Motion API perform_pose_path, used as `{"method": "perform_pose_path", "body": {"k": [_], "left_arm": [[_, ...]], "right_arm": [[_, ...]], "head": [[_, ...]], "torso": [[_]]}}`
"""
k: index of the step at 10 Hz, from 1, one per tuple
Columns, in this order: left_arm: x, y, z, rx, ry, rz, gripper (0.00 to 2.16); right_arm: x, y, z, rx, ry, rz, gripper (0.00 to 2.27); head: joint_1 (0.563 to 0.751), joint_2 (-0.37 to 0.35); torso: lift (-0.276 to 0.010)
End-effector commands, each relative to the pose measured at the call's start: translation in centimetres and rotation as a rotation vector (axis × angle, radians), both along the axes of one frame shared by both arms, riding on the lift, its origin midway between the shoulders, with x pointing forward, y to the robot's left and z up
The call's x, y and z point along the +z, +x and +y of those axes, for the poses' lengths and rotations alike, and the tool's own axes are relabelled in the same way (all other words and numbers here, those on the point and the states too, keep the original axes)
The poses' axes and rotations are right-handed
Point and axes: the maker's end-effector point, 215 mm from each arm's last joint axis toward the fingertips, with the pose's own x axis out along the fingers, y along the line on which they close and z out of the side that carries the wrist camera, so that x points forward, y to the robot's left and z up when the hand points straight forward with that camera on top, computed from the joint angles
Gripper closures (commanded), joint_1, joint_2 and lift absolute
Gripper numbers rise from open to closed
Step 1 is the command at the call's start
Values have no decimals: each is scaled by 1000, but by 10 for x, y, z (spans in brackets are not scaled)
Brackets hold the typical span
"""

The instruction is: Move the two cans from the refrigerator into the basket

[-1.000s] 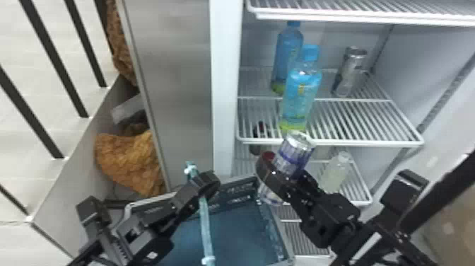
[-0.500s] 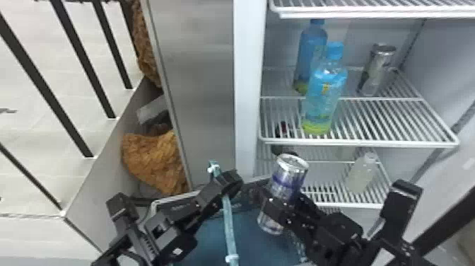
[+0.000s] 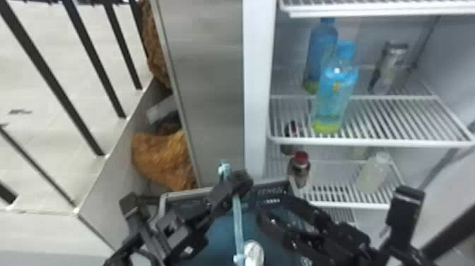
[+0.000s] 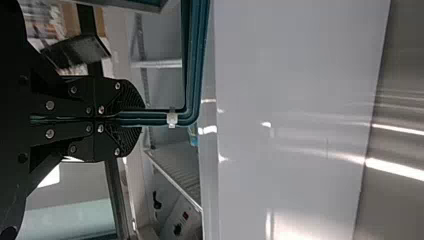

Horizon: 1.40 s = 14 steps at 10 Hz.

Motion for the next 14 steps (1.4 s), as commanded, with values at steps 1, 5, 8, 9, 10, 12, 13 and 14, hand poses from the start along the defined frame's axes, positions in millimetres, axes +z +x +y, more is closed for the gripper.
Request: {"method": "perform_pose_path", "body": {"k": [1, 5, 8, 9, 10, 12, 13, 14], "left_arm": [[0, 0, 0, 1, -3, 1, 1200], [0, -1, 0, 0, -4, 3, 1200], [1, 0, -1, -2, -5, 0, 1200], [2, 0, -1, -2, -7, 0, 1200], [2, 0, 0, -2, -5, -2, 1200], [4, 2, -1, -1, -4, -7, 1200], [6, 4, -2, -3, -3, -14, 1200], [8, 6, -4, -4, -3, -19, 1200]], "right_arm": [[0, 5, -12, -25, -23, -11, 108], [43, 49, -124, -283, -132, -188, 105], [83, 59, -177, -410, -180, -297, 105], [92, 60, -189, -442, -190, -321, 105], [102, 61, -198, -465, -199, -348, 105], [118, 63, -217, -517, -209, -394, 104], [120, 63, -229, -552, -217, -402, 104], [119, 66, -240, -585, -224, -407, 105]], "head": [[695, 58], [695, -51], [695, -159], [695, -189], [695, -208], [695, -233], [695, -246], [695, -264]], "torso": [[-35], [-35], [-35], [-35], [-35], [-35], [-35], [-35]]}}
